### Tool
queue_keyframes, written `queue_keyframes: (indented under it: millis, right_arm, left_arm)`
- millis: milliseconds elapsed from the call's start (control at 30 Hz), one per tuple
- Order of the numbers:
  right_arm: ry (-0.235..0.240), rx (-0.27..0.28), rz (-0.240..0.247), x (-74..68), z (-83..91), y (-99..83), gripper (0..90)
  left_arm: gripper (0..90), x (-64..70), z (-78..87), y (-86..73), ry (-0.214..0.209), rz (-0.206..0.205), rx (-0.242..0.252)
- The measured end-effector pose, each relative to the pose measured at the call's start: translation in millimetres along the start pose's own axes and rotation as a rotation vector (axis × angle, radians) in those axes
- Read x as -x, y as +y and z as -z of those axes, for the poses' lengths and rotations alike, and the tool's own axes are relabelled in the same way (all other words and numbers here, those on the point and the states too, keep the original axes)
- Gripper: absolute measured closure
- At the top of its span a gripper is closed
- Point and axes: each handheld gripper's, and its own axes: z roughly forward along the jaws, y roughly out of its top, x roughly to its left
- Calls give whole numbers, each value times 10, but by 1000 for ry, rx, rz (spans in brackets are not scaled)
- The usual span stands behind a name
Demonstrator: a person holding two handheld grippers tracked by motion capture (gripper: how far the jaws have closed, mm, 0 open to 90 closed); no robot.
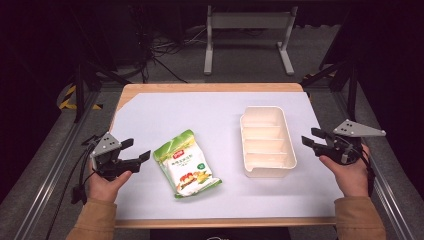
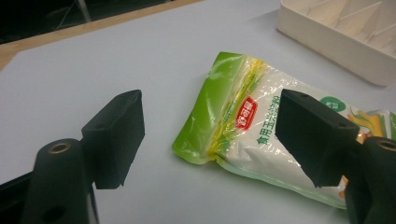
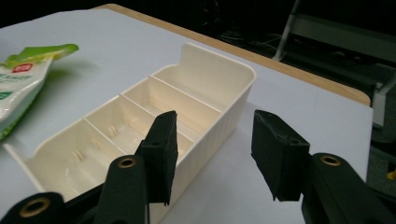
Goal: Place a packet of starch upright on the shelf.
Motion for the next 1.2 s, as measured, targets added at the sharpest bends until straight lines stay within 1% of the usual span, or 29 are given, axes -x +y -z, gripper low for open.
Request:
queue_keyframes:
  millis: [33, 67, 100, 167, 233, 267, 367, 400, 433, 467, 500, 567, 667, 700, 733, 833, 867, 900, 933, 1100, 1200]
  right_arm:
    - [12, 3, -4, -14, 1, 2, 527]
    - [28, 3, -7, -28, -2, 1, 538]
    - [28, 3, -7, -28, -2, 1, 538]
    - [44, -8, -13, -67, -14, -2, 546]
    - [47, -16, -10, -93, -27, -5, 546]
    - [41, -21, 1, -111, -30, -8, 540]
    - [41, -23, -6, -121, -22, -13, 536]
    - [42, -23, -7, -125, -13, -14, 529]
    - [47, -17, -6, -129, -7, -17, 523]
    - [50, -11, 3, -146, 11, -21, 516]
    - [50, -11, 3, -146, 11, -21, 516]
    - [44, -6, 25, -182, 26, -26, 497]
    - [49, -6, 52, -234, 40, -37, 477]
    - [48, -5, 51, -244, 44, -41, 463]
    - [43, -5, 46, -252, 53, -50, 444]
    - [8, -1, 28, -260, 87, -79, 400]
    - [18, -11, 6, -253, 97, -93, 392]
    - [37, -19, -8, -243, 100, -107, 378]
    - [44, -25, -15, -239, 104, -126, 366]
    - [35, -35, -2, -254, 126, -176, 354]
    - [37, -31, 2, -261, 137, -195, 360]
  left_arm:
    - [233, 0, 0, 0, 0, 0, 0]
    - [208, -20, -20, 36, -29, 1, -47]
    - [195, -20, -20, 36, -29, 1, -47]
    - [191, -13, -23, 64, -16, -17, -71]
    - [192, -7, -22, 84, -21, -17, -66]
    - [193, -9, -21, 98, -25, -13, -64]
    - [193, -22, -29, 107, -25, -8, -62]
    - [193, -24, -36, 108, -27, 9, -63]
    - [192, -36, -45, 114, -29, 13, -63]
    - [191, -52, -64, 124, -36, 40, -61]
    - [189, -52, -64, 124, -36, 40, -61]
    - [187, -66, -98, 142, -51, 66, -59]
    - [185, -64, -156, 167, -58, 64, -67]
    - [185, -64, -191, 177, -63, 60, -70]
    - [186, -60, -222, 182, -63, 64, -72]
    - [187, -67, -308, 195, -71, 58, -86]
    - [190, -73, -334, 197, -71, 57, -91]
    - [191, -84, -369, 200, -77, 61, -96]
    - [192, -91, -396, 199, -83, 70, -98]
    - [200, -136, -521, 188, -115, 93, -109]
    - [200, -143, -603, 173, -118, 101, -128]
